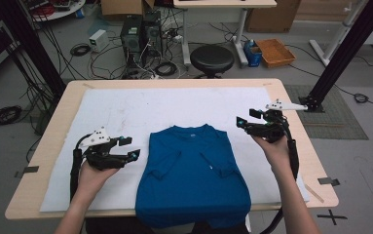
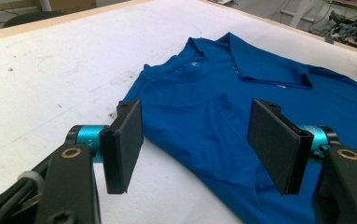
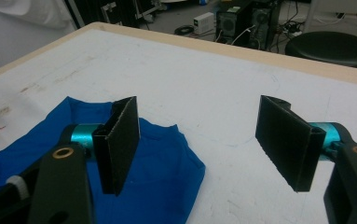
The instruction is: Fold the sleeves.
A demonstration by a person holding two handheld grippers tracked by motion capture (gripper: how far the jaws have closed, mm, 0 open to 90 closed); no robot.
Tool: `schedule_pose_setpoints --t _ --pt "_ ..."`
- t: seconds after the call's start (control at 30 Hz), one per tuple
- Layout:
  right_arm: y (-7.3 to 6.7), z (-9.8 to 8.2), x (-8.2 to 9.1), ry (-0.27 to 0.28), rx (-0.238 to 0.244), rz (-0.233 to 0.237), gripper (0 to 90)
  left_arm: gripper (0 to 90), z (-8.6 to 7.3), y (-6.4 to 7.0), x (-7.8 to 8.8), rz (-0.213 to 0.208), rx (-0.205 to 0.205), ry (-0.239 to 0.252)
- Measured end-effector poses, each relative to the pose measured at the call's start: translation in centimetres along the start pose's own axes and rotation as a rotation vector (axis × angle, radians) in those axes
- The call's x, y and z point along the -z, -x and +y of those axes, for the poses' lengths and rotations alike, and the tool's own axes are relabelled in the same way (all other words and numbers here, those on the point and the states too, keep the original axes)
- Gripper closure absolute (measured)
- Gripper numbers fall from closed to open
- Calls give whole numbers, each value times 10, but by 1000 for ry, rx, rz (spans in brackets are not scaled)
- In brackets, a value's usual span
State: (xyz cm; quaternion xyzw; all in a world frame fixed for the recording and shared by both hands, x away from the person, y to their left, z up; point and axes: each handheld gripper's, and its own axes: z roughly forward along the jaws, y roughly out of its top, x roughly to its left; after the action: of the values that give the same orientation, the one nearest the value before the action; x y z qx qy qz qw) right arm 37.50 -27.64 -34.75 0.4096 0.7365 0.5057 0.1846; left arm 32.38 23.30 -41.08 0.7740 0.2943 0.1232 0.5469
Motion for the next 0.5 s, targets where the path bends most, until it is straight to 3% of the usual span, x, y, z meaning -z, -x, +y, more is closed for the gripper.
schedule_pose_setpoints --t 0.17,0.37,0.5 --pt "1 2 1 8 -10 -1 305 360 -2 -3 2 11 7 -5" --pt "4 1 4 14 -11 -11 301 360 1 -2 4 56 1 12" --pt "9 -1 9 20 -26 -31 296 360 7 -2 2 83 -4 45"
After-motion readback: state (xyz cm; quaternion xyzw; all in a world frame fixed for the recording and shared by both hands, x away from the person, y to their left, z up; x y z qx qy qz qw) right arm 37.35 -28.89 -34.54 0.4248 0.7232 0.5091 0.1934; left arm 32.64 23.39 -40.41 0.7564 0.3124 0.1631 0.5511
